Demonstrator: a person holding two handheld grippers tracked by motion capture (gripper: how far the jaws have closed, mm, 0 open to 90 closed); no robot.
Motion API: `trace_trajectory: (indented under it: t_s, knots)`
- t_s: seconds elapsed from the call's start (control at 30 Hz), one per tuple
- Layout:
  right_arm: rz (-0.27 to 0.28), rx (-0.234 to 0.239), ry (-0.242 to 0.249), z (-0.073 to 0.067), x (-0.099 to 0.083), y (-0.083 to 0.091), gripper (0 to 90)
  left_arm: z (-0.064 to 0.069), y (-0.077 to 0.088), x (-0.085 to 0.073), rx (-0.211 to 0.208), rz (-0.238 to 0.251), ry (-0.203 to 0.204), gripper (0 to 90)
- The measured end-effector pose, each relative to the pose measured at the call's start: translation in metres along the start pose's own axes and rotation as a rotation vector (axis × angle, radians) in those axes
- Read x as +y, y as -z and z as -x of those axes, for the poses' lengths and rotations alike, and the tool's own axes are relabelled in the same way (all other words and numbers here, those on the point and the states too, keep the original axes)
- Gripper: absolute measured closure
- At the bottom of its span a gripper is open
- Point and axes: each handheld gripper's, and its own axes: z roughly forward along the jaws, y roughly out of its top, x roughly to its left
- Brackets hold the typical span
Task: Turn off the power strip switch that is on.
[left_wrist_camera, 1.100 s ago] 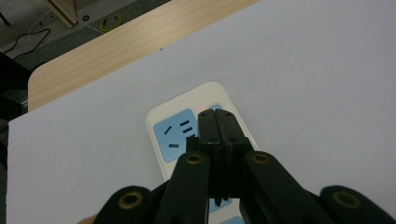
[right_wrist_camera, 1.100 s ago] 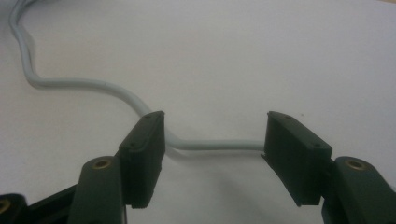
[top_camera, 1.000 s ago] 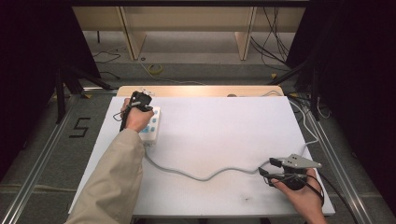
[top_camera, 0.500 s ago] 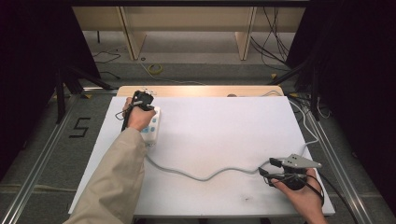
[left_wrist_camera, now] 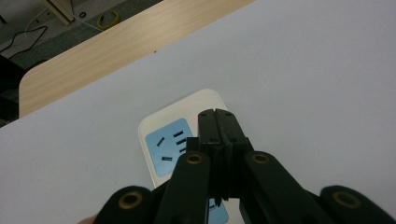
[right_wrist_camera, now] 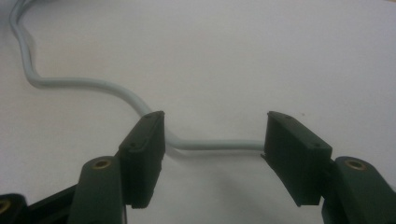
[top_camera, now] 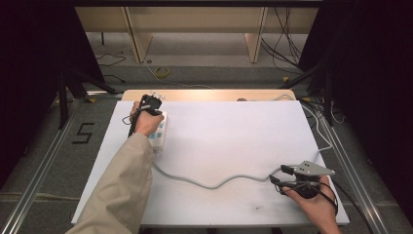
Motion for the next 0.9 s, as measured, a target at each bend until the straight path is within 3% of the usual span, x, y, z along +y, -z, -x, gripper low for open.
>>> trace_trajectory:
  t_s: [0.9]
  knots:
    - [-0.007, 0.003, 0.003, 0.000, 0.000, -0.001, 39.3, 0.003, -0.011, 0.005, -0.001, -0.013, -0.001, 89.8]
